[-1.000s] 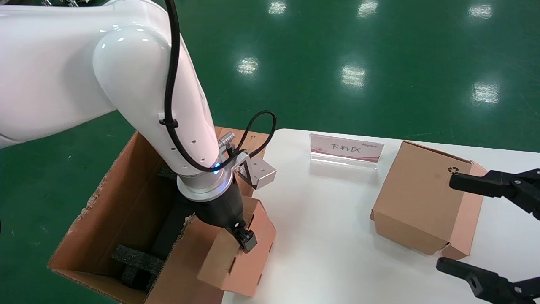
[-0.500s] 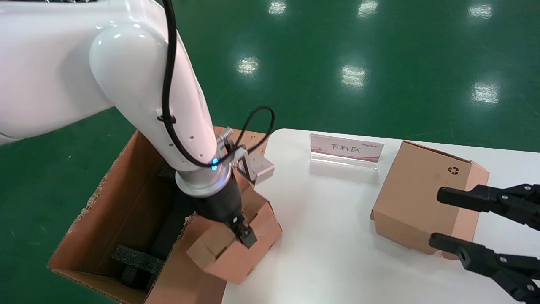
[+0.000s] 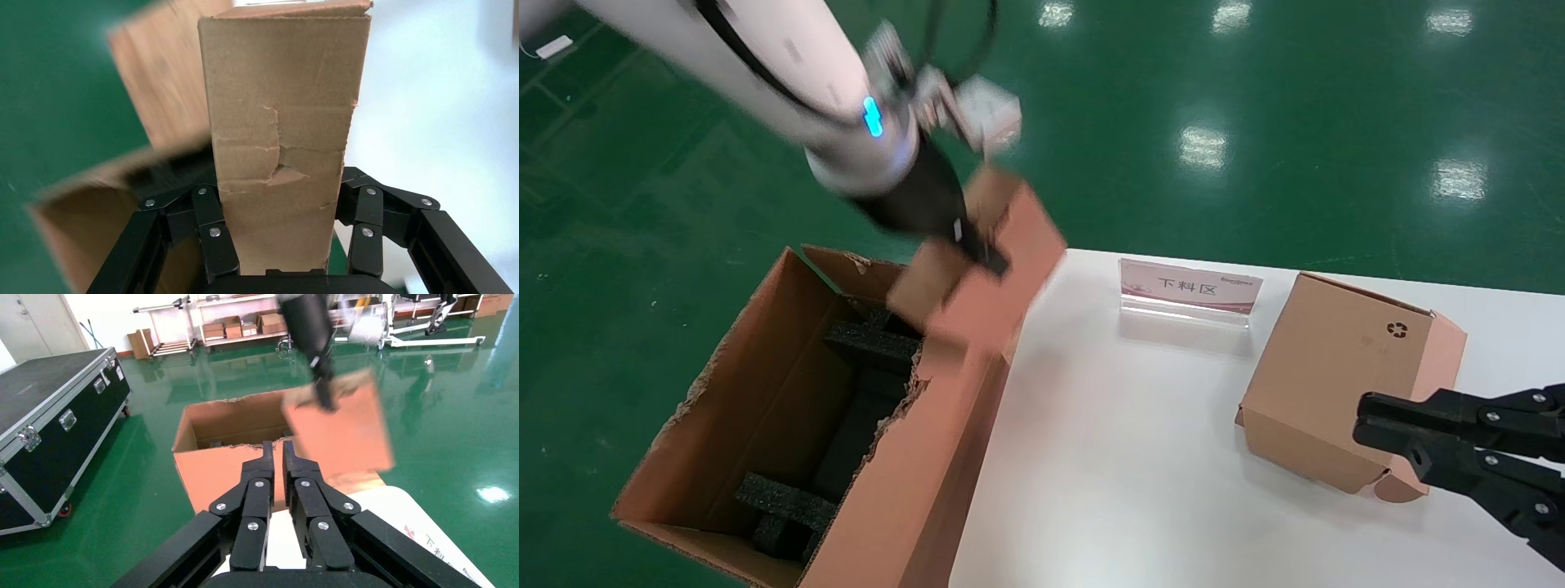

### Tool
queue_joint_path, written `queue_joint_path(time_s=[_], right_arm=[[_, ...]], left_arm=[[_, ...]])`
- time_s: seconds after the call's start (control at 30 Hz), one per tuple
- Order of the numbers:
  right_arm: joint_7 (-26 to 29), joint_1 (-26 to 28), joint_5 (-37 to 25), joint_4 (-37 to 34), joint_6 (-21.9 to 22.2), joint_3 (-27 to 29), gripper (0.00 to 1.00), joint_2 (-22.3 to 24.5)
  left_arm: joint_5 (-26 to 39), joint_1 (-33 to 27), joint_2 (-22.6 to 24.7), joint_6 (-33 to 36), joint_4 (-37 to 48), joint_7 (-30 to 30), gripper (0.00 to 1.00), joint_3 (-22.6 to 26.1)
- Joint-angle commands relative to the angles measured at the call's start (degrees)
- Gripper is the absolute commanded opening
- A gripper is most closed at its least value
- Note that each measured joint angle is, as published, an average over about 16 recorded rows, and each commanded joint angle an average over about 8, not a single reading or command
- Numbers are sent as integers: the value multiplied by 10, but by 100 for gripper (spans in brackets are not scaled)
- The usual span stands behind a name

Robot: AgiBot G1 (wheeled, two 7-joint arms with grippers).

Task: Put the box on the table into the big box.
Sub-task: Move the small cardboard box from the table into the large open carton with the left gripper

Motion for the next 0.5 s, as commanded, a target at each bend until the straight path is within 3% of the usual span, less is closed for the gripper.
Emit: queue_joint_path(time_s=[0.03,0.27,0.5], right_arm=[[0,0,0,0,0,0,100,0],[0,0,0,0,0,0,100,0],[0,0,0,0,0,0,100,0]], left_arm=[[13,-19,-8,-9,9,8,0,-14],[48,-64,-44,-31,25,47,0,-72],[52,-104,-74,-5,27,105,0,-83]])
